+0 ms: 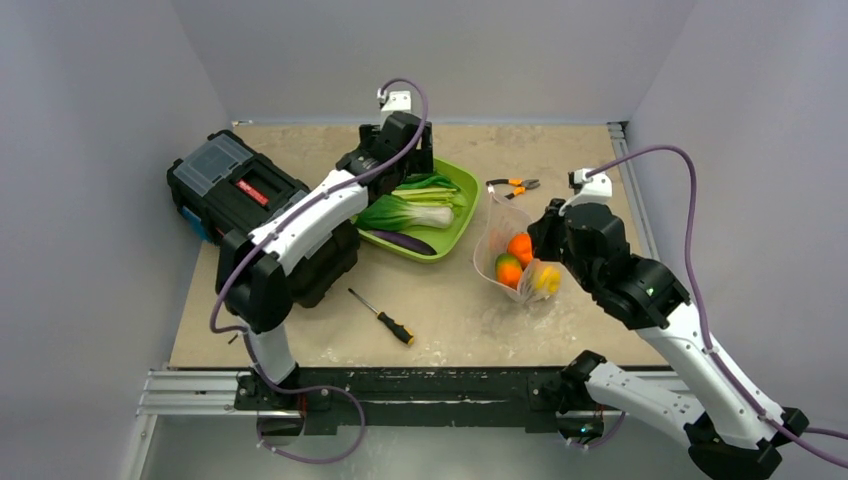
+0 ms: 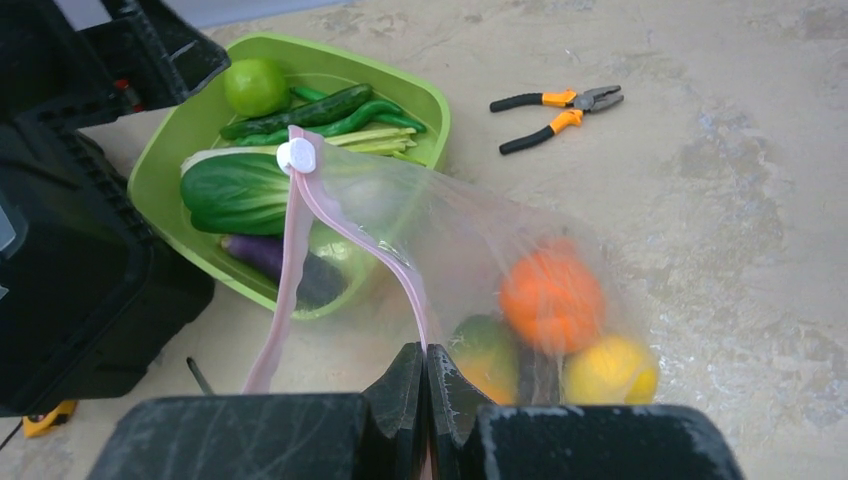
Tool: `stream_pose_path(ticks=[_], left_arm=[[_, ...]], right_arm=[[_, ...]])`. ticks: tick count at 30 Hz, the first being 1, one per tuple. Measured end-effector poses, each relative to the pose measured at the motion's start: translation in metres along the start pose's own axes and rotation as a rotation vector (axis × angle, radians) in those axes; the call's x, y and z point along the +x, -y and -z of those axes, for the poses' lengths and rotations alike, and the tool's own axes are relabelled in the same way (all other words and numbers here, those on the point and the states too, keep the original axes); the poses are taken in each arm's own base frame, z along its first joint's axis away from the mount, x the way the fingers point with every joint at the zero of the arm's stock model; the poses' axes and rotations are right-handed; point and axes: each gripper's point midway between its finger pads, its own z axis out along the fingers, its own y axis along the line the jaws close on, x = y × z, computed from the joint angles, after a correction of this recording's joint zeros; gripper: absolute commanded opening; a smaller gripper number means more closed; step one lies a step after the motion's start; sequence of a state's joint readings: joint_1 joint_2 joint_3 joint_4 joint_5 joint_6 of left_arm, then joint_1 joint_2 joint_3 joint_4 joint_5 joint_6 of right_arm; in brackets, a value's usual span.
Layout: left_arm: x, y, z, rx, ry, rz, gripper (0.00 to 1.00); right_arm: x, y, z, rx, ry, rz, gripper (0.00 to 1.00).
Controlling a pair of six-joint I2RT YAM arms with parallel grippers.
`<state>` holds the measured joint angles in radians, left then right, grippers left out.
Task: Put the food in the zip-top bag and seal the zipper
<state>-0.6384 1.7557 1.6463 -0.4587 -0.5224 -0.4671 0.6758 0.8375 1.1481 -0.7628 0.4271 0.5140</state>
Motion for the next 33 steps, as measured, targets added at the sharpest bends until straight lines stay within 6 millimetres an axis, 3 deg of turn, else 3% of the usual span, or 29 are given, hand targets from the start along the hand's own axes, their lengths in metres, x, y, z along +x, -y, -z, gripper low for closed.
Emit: stream_pose_path(ticks=[6, 15, 24, 29, 33], left_arm=[[0.017, -0.012, -0.056, -0.095, -0.055, -0.044, 0.94], [0.032, -0.029, -0.121, -0.205, -0.116, -0.175, 0.97], [0.051, -0.071, -0.156, -0.268, -0.205, -0.243, 0.97], [0.059, -0.082, -0.17, -0.253, -0.245, -0.234, 0.96], [0.063, -0.079, -0.183, -0.236, -0.269, -0.236, 0.95]], right_arm=[[0.009, 0.005, 0.0, 0.02, -0.036, 0.021, 0.0], [0.02, 0.002, -0.018, 0.055, -0.102, 0.067, 0.0], [0.029, -0.001, -0.033, 0.078, -0.154, 0.107, 0.0], [0.033, -0.002, -0.038, 0.084, -0.173, 0.12, 0.0], [0.034, -0.002, -0.04, 0.087, -0.18, 0.126, 0.0]])
